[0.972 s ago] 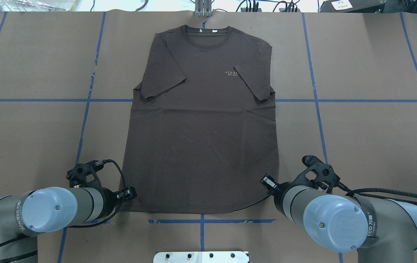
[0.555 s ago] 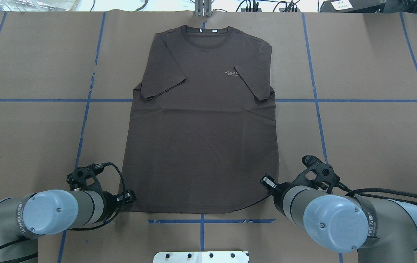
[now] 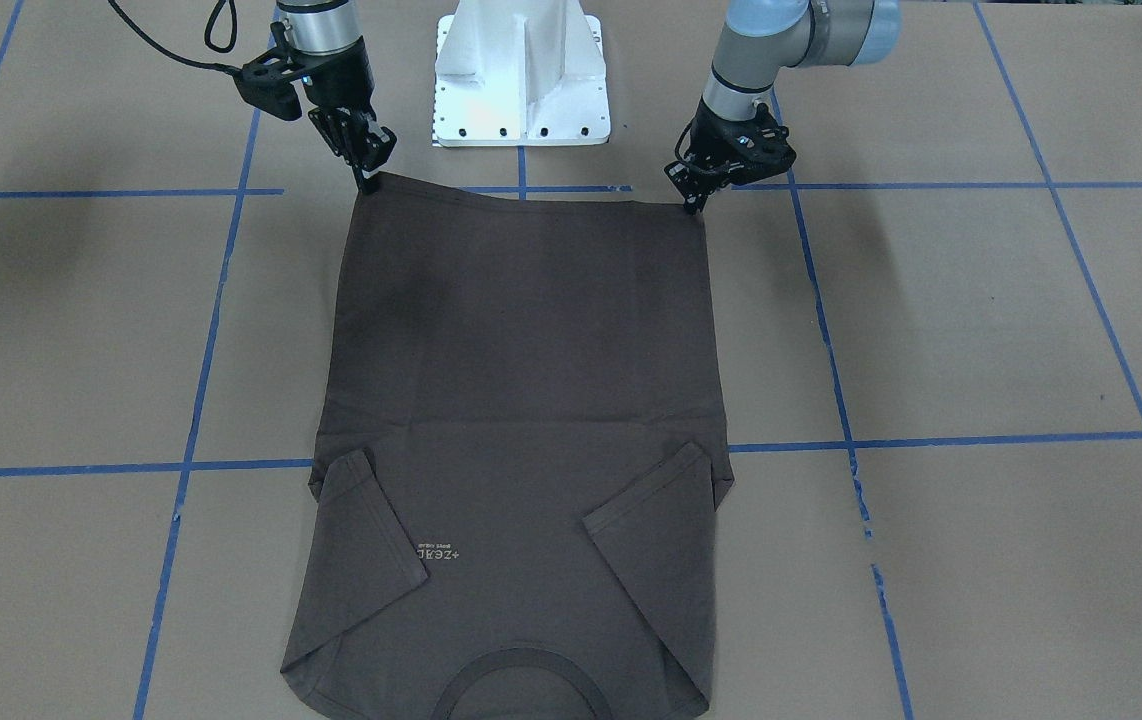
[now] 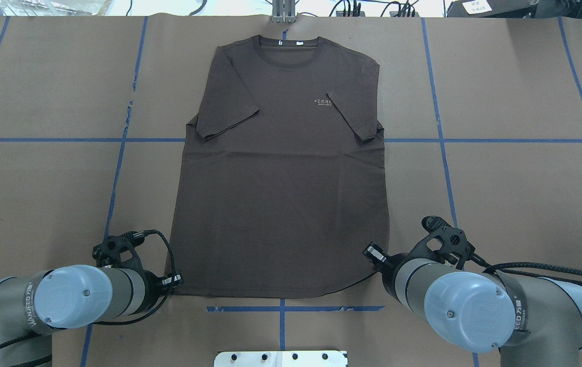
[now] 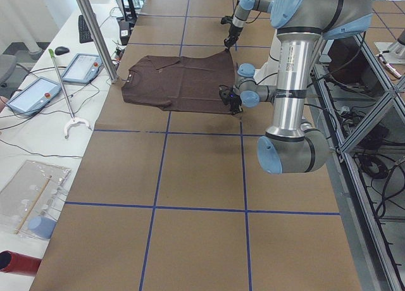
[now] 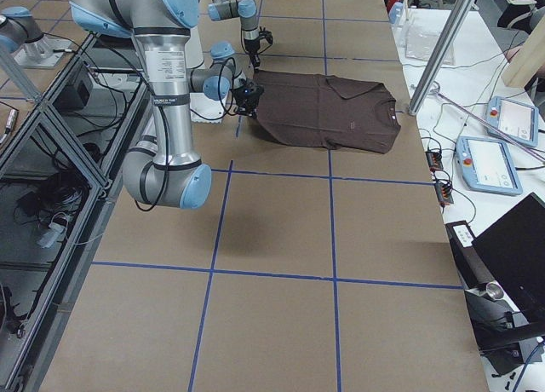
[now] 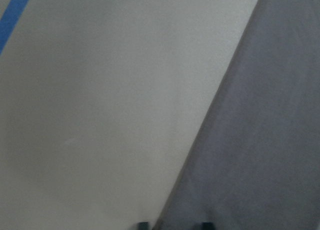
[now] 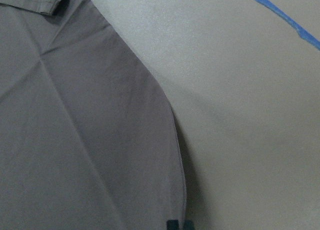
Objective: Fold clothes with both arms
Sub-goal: 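Grasp both hem corners nearest the robot with both grippers, then lift the hem with both grippers and fold it toward the collar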
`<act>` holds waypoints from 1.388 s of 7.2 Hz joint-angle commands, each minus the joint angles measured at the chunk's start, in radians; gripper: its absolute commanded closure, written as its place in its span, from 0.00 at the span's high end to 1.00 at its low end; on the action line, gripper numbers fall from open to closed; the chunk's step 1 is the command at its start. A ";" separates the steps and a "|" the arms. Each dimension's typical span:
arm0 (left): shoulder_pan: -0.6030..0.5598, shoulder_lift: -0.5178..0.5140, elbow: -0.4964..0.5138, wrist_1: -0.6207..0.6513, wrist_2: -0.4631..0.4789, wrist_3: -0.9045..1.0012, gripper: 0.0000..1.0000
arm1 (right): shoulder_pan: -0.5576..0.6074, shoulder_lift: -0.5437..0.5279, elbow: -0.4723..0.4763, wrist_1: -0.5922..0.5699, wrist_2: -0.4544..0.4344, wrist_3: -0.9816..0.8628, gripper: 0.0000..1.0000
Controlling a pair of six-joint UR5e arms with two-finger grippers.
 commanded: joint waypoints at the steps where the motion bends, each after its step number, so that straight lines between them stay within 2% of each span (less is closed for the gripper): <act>1: 0.002 -0.009 -0.018 0.002 -0.024 0.000 0.00 | 0.007 0.000 0.001 0.000 0.001 0.000 0.00; 2: 0.002 -0.015 -0.063 0.002 -0.040 0.000 0.00 | 0.016 0.000 0.007 0.000 0.002 0.000 0.00; 4: -0.001 -0.003 -0.168 0.015 -0.072 -0.002 0.00 | 0.009 -0.061 0.102 -0.014 0.026 -0.003 0.00; 6: 0.009 -0.007 -0.188 0.016 -0.078 -0.044 0.00 | -0.100 -0.177 0.215 -0.014 0.040 -0.005 0.00; 7: 0.040 -0.009 -0.196 0.016 -0.077 -0.046 0.00 | -0.117 -0.198 0.246 -0.014 0.040 -0.006 0.00; 9: 0.029 -0.015 -0.214 0.018 -0.069 -0.010 0.00 | -0.054 -0.160 0.251 -0.012 0.036 -0.035 0.00; 10: -0.063 -0.033 -0.175 0.016 -0.066 0.071 0.00 | 0.027 -0.066 0.203 -0.014 0.031 -0.149 0.00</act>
